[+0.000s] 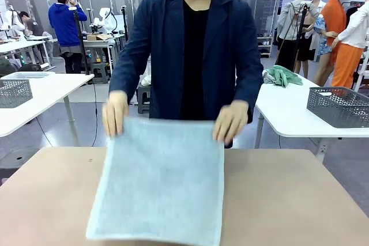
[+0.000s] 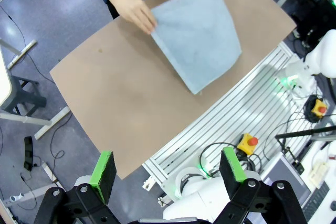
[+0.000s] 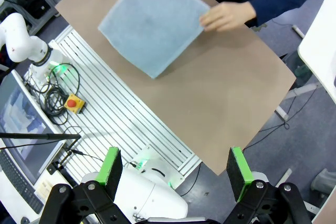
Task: Fold the towels and place them in the basket.
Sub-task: When a person lays out a Towel with hook on the table, fold it in half twice.
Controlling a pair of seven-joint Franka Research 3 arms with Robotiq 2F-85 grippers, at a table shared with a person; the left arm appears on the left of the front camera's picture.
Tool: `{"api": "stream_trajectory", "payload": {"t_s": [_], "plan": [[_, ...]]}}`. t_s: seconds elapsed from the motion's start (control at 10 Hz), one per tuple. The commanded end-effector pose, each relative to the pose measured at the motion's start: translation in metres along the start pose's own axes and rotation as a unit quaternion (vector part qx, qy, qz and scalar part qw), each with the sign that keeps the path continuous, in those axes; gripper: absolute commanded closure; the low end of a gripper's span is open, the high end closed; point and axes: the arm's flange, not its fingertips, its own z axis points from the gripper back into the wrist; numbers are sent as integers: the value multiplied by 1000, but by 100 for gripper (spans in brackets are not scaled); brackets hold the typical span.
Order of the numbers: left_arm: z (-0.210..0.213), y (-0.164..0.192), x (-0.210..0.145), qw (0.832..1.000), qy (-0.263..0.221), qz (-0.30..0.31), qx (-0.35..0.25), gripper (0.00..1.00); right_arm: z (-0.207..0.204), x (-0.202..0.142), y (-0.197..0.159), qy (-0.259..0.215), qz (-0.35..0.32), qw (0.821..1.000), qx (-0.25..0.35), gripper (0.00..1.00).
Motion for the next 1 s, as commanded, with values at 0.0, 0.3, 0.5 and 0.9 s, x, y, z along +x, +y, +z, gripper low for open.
{"api": "stream_trajectory", "payload": {"t_s": [0.0,0.3,0.5,0.9], "plan": [[0,-1,1,1000,-4,-5,-2,0,3,-4,5,-8,10,1000,4,0],[0,-1,1,1000,-4,-5,-2,0,3,-4,5,-8,10,1000,4,0],[0,-1,1,1000,-4,-5,-2,0,3,-4,5,-8,10,1000,4,0],[0,-1,1,1000,-4,-5,-2,0,3,-4,5,-8,10,1000,4,0]]}}
